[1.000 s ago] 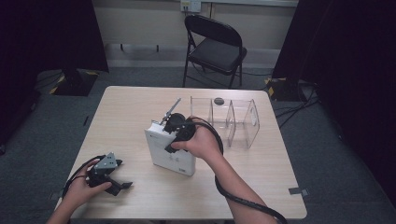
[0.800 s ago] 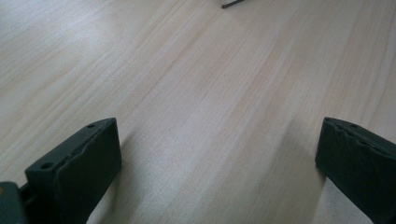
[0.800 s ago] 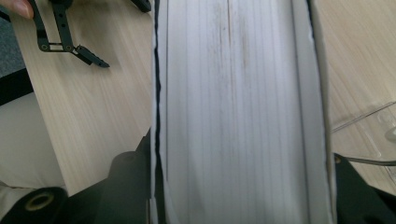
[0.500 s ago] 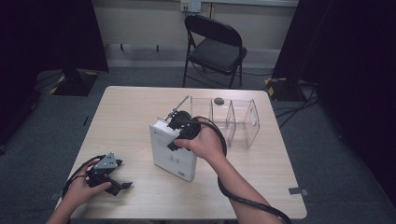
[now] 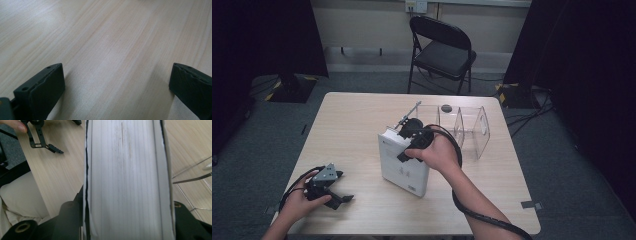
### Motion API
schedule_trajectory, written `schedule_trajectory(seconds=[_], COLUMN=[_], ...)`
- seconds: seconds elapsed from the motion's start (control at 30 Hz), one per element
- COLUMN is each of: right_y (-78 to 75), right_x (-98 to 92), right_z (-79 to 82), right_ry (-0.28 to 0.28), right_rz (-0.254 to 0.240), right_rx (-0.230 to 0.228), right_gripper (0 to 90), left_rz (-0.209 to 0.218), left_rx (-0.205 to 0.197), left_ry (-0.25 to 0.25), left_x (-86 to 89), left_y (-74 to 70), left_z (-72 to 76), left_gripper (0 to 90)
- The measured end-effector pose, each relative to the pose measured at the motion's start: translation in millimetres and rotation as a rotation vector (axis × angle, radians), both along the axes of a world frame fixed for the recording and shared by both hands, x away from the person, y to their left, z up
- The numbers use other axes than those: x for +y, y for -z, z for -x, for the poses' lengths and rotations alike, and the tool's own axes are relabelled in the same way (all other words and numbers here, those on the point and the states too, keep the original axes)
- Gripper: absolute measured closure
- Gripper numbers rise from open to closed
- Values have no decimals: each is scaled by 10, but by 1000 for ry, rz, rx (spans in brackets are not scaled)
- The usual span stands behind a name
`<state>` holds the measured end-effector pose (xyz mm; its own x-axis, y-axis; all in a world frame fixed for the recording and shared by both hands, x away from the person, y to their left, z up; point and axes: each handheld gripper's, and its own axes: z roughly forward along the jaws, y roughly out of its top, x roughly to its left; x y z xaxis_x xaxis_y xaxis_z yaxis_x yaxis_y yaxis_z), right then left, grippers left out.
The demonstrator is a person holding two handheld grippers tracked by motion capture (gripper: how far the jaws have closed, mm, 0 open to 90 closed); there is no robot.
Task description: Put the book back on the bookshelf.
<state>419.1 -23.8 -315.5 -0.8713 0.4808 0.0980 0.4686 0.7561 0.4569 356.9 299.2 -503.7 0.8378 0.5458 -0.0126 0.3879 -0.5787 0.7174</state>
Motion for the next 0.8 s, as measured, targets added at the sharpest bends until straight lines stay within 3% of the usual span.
schedule_trajectory(seconds=[0.27, 0.57, 0.8], right_y=[-63, -4, 44], right_x=[-133, -233, -293], right_z=[37, 100, 114], right_ry=[13, -4, -3], right_rz=[-21, 35, 30], right_rx=[-6, -21, -8], right_gripper=[519, 518, 513], left_rz=[0, 0, 0], left_rx=[0, -1, -2], left_ry=[0, 0, 0], left_x=[0, -1, -1], left_y=[0, 1, 1], left_z=[0, 0, 0], left_gripper=[0, 0, 0])
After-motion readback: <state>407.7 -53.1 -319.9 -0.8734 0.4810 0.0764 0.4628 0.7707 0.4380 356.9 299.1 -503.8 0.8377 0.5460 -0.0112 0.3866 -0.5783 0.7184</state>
